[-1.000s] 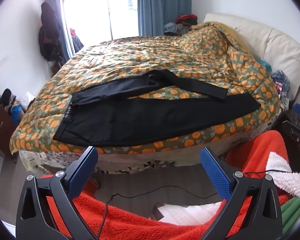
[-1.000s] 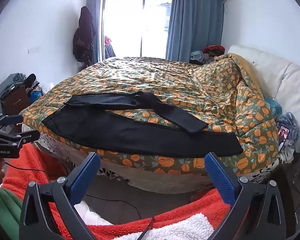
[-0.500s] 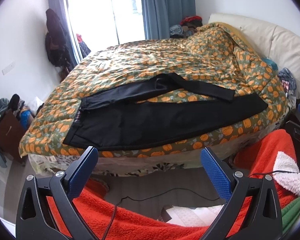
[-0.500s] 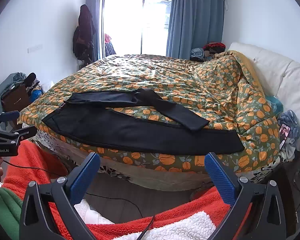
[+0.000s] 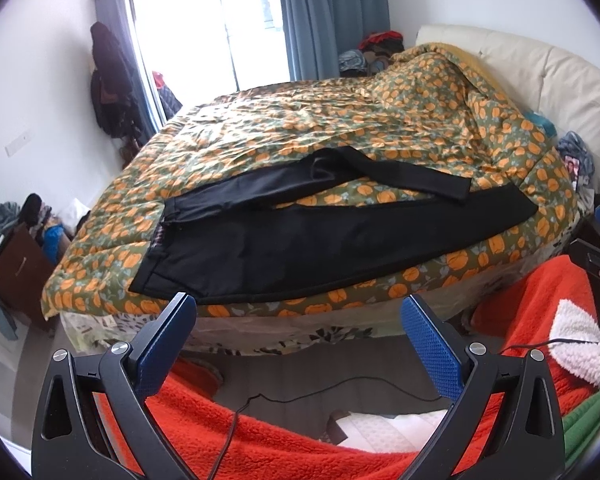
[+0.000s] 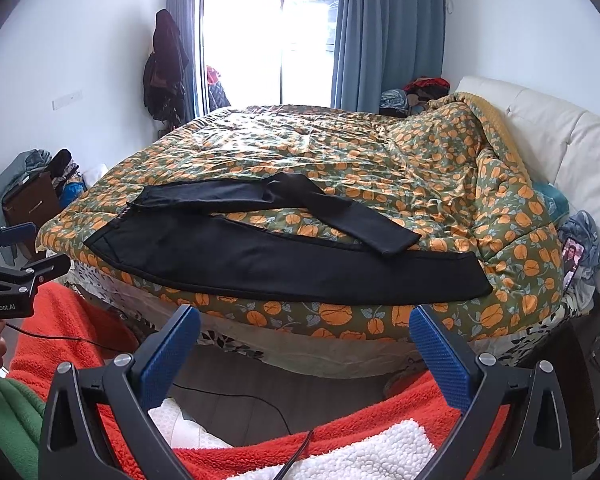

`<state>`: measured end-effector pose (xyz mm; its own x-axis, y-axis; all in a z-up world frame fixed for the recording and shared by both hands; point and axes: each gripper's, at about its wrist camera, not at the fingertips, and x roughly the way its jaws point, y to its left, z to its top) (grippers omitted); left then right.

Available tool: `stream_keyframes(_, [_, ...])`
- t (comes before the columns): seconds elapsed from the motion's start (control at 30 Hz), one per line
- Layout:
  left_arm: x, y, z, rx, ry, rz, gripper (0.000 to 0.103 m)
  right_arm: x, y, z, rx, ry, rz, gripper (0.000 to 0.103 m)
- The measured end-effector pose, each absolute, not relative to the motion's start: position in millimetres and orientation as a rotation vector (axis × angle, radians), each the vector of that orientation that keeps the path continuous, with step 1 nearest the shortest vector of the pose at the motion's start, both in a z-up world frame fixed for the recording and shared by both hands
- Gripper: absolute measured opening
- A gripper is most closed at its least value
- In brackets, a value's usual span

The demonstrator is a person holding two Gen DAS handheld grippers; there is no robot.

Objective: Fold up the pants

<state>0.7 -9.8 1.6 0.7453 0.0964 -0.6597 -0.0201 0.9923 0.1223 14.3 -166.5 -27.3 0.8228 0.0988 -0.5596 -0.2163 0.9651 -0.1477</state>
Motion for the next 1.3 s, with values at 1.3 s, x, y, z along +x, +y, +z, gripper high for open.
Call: stream_keyframes(1.3, [0.1,-10.6,2.7,0.105,0.725,0.063,0.102,17.7,-167.9,-35.0,-0.19,0.611,0.17,0.103])
